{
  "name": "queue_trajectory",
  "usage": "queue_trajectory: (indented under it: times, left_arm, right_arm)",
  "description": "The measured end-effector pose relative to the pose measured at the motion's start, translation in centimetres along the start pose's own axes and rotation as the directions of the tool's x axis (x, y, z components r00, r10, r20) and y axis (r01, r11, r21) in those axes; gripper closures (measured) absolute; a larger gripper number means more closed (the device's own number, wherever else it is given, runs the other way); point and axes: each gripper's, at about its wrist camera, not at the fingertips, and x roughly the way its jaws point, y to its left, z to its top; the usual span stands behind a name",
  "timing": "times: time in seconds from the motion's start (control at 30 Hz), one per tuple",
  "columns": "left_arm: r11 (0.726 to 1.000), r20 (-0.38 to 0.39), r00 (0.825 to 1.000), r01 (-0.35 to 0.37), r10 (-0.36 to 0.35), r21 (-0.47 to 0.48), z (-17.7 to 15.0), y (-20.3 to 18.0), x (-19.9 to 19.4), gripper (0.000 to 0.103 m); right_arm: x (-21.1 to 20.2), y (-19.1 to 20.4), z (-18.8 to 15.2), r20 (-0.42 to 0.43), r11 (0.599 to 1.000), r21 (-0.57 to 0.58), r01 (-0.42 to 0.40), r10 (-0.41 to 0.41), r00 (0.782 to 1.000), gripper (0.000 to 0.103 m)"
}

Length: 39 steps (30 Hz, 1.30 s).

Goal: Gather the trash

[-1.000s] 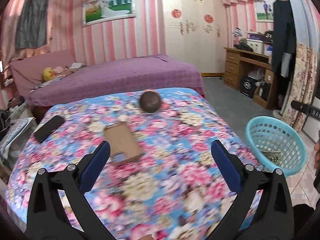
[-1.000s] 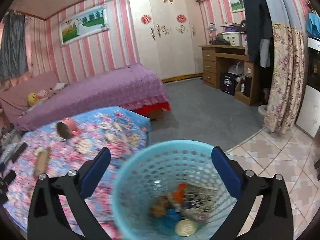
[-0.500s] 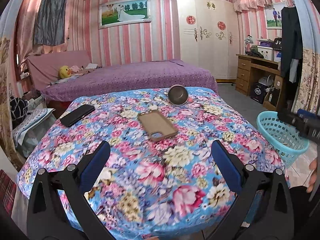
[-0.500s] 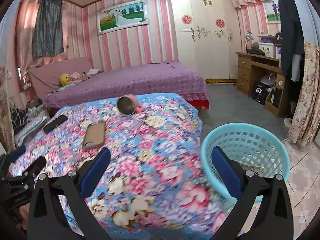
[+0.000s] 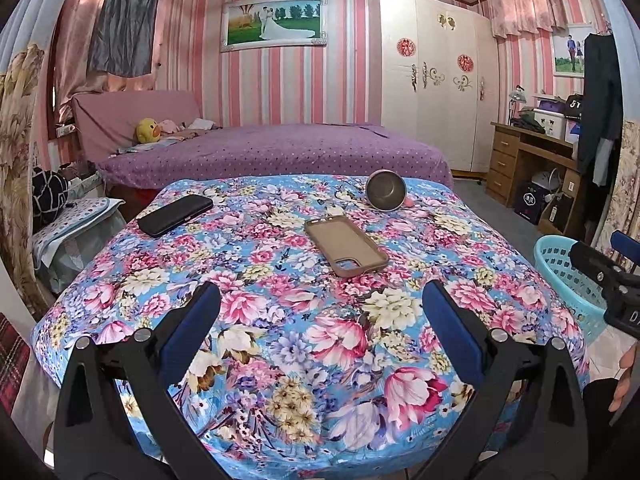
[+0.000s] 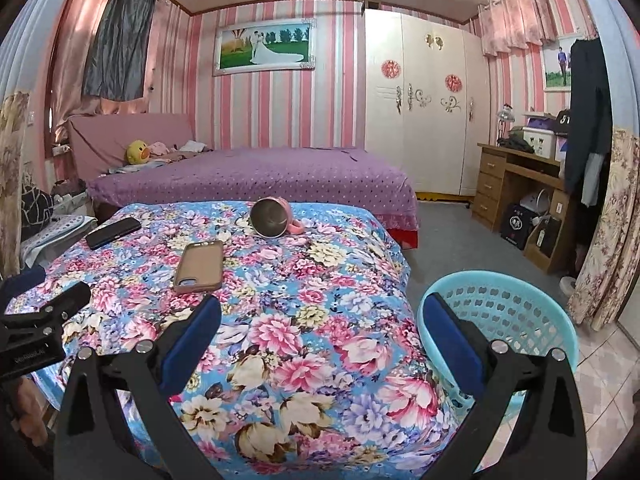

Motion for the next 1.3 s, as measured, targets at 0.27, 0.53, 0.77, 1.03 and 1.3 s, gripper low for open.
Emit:
queue_trajectory:
  times: [0.27,0.53,0.77,1.03,1.3]
  left_arm:
    - [1.000,0.015,1.000,0.012,-0.012,-0.005,0.13,0.17,-0.04,0.005]
    - [1.000,0.022,1.000,0.022,-0.022,0.014,0.11,-0.39,-0.13,0.005]
    - [1.000,0.024,1.000,0.020,-0.020,0.011,0.06,-0.31,-0.22,0.005]
    - [1.000,0.031,0.999,0.023,-0.024,0.019,-0.04,-0.41,-0.29,0.005]
    - [0.999,0.034,0.999,0.024,-0.025,0.020,0.02,-0.52,-0.53,0.005]
  right_arm:
    - [-0.12,0.66,0.09,0.025,1.000,-0.017,0.004,-0.004,1.000,0.004]
    - [-0.17,0.96,0.12,0.034,0.999,-0.033,0.008,-0.007,0.999,0.004]
    - [-0.37,0.84,0.19,0.042,1.000,-0.029,0.012,-0.011,0.999,0.004]
    - [-0.47,0.61,0.24,0.043,0.999,-0.031,0.013,-0.012,0.999,0.004]
    - [-0.45,0.54,0.21,0.041,0.999,-0.031,0.012,-0.011,0.999,0.004]
